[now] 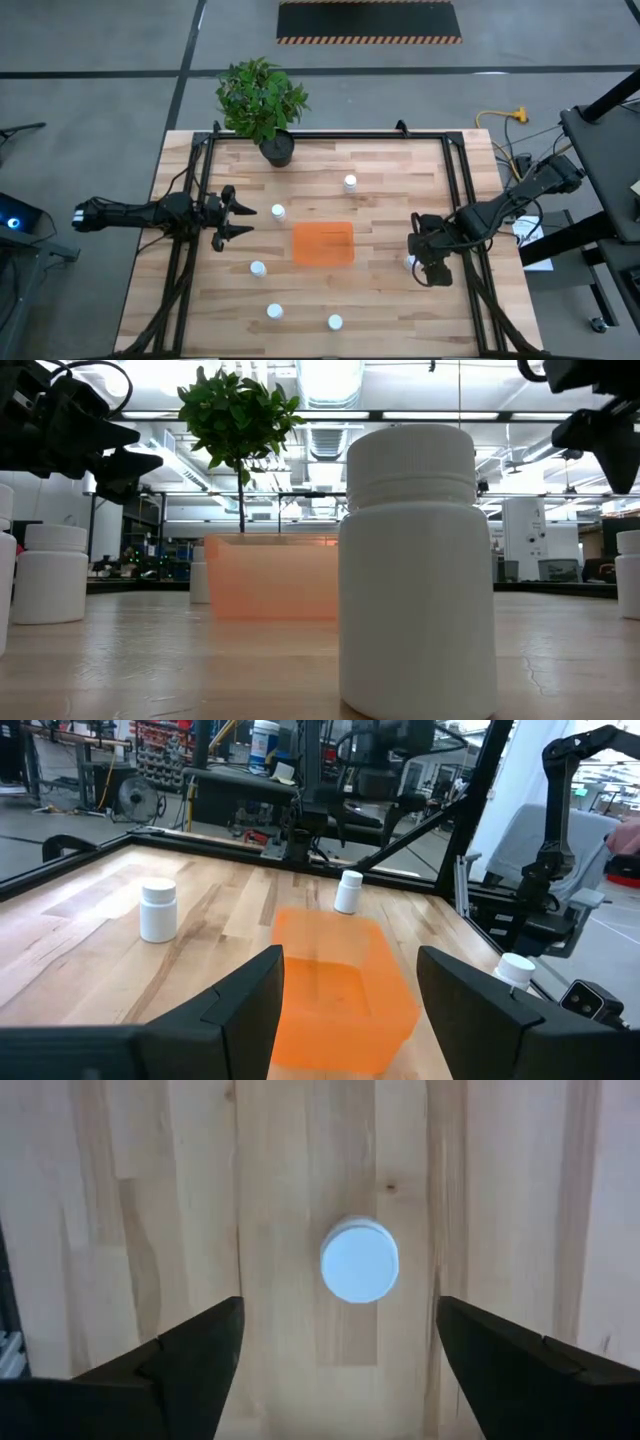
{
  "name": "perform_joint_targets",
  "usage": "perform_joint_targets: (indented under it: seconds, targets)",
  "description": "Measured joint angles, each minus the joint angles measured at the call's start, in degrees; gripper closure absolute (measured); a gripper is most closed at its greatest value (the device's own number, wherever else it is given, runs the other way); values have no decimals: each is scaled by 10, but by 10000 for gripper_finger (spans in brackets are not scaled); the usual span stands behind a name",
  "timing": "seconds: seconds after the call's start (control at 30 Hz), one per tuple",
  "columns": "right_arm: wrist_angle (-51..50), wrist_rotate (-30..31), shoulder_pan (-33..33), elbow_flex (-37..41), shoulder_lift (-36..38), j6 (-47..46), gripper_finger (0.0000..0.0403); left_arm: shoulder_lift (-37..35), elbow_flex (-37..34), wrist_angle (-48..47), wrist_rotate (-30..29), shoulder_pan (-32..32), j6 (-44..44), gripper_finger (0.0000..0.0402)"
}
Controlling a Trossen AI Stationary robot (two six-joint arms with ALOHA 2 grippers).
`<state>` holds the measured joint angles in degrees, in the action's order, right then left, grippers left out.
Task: Pick and place pill bottles into a basket
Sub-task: Put the white pill bottle into the orange bin
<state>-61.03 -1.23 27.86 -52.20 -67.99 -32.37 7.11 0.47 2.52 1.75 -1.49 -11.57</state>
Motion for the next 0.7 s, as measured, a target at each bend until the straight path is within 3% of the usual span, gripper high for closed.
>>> perform_joint_targets:
  seconds: [0.53,0.7]
  targets:
    - [103,17,0,73,0,0,101,0,0,0,0,0,0,189]
    - [107,52,0,78,0,9,104,0,0,0,0,0,0,189]
